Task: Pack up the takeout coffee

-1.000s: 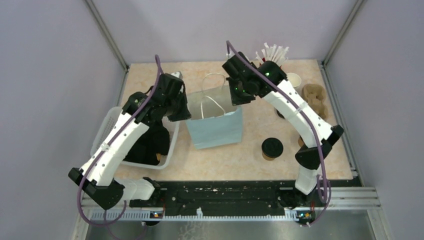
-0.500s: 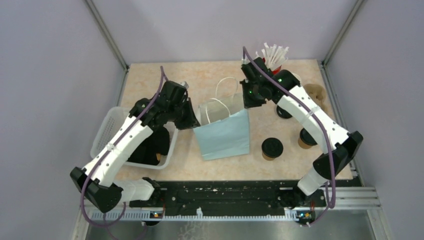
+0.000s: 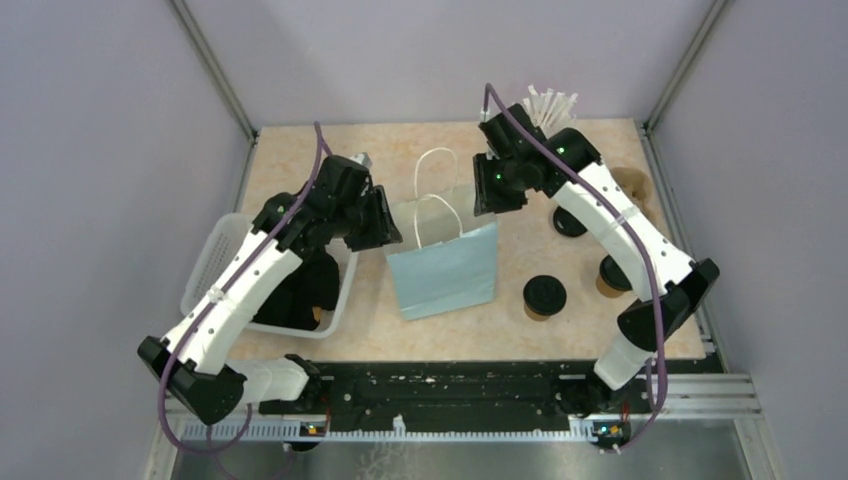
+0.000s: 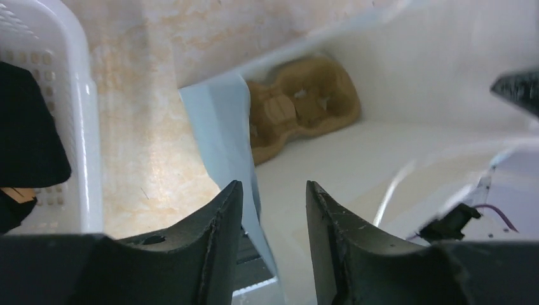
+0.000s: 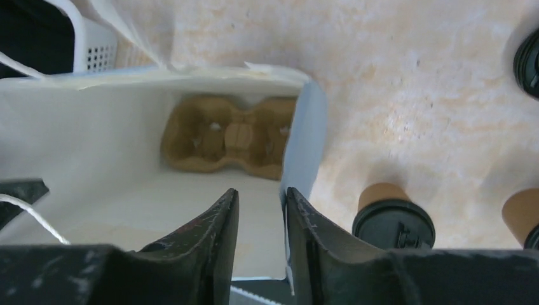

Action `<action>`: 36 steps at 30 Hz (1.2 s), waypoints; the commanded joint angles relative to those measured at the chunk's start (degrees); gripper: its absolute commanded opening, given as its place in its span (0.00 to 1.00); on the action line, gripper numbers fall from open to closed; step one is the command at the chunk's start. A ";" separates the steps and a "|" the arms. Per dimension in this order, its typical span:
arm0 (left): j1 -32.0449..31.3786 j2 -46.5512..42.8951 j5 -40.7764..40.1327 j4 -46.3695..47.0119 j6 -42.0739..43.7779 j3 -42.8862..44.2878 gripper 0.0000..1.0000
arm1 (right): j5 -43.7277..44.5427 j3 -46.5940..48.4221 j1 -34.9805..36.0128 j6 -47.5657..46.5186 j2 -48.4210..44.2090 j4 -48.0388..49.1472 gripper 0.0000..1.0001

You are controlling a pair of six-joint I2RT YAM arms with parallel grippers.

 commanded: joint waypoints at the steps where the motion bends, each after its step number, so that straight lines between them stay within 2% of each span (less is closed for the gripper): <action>1: 0.03 2.88 -6.47 -1.48 4.02 5.93 0.51 | -2.86 -2.00 0.59 6.30 -7.29 -0.26 0.43; 4: 0.03 4.44 -6.58 -2.09 5.41 7.12 0.56 | 1.68 2.41 0.61 5.80 -7.39 -5.91 0.60; 8: 0.14 4.62 -5.37 -1.88 6.62 6.67 0.58 | 8.55 4.44 0.08 5.06 -9.41 -13.45 0.71; 10: 0.12 4.52 -5.15 -2.59 6.75 6.58 0.58 | 11.88 -2.15 -1.76 4.48 -13.48 -14.41 0.74; 14: 0.19 3.75 -4.40 -2.87 7.18 5.88 0.56 | 5.22 -21.26 -11.46 0.88 -24.84 -9.63 0.80; 19: 0.18 3.68 -3.78 -3.36 8.24 6.05 0.55 | 2.99 -39.16 -12.61 0.35 -28.48 -5.80 0.88; 20: 0.16 3.69 -3.70 -3.20 8.25 6.01 0.55 | 1.54 -42.03 -12.65 0.34 -28.35 -4.37 0.97; 21: 0.18 3.69 -3.37 -3.04 8.32 5.93 0.55 | -0.27 -44.30 -12.56 0.05 -28.12 -2.89 0.98; 23: 0.27 3.74 -2.69 -2.82 8.68 5.96 0.55 | -2.49 -47.78 -12.57 -0.15 -28.63 1.11 0.99; 30: 0.29 3.75 -2.34 -2.27 9.34 5.23 0.56 | 0.39 -52.68 -11.93 -0.98 -26.16 9.65 0.99; 36: 0.26 3.43 -2.31 -2.36 9.48 4.87 0.56 | 2.67 -52.85 -11.85 -2.63 -24.62 10.85 0.99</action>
